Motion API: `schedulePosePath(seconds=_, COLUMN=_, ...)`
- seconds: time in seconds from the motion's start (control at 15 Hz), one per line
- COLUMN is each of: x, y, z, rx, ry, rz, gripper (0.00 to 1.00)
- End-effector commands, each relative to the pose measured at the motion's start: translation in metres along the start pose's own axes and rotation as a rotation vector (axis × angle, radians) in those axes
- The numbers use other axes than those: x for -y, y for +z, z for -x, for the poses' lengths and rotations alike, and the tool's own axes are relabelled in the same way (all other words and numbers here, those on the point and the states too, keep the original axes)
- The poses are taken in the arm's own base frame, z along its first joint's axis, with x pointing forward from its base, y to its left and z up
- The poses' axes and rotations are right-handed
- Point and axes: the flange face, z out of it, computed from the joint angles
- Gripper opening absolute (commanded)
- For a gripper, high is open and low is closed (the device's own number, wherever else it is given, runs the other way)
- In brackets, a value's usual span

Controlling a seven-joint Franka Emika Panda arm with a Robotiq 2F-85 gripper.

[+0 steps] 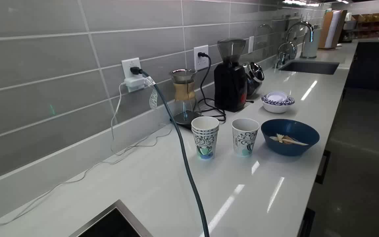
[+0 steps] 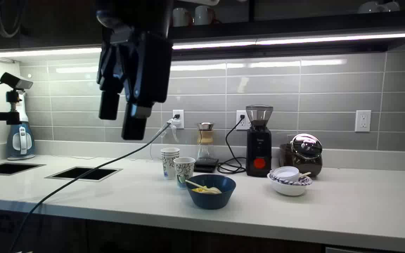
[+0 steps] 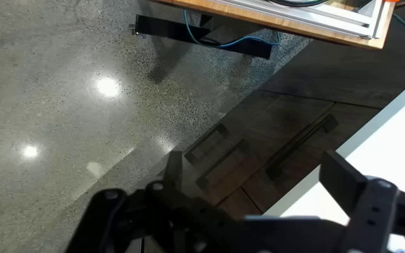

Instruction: Remove the white fork from the dark blue bowl and put it on the right side of the counter.

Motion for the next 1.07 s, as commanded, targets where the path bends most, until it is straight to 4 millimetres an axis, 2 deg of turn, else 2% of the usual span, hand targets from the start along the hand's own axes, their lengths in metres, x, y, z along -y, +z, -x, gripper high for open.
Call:
schedulePosePath(seconds=0.0, x=0.0, y=0.0, z=0.0, rx=0.001, ry=0.0, rz=0.0, gripper=1.0)
schedulePosePath(seconds=0.73, x=0.0, y=0.0, z=0.0, rx=0.0, ry=0.0, rz=0.0, gripper=1.0)
schedulePosePath(seconds=1.0, x=0.04, y=0.017, z=-0.046, rx=0.027, ry=0.057, rz=0.025, gripper=1.0)
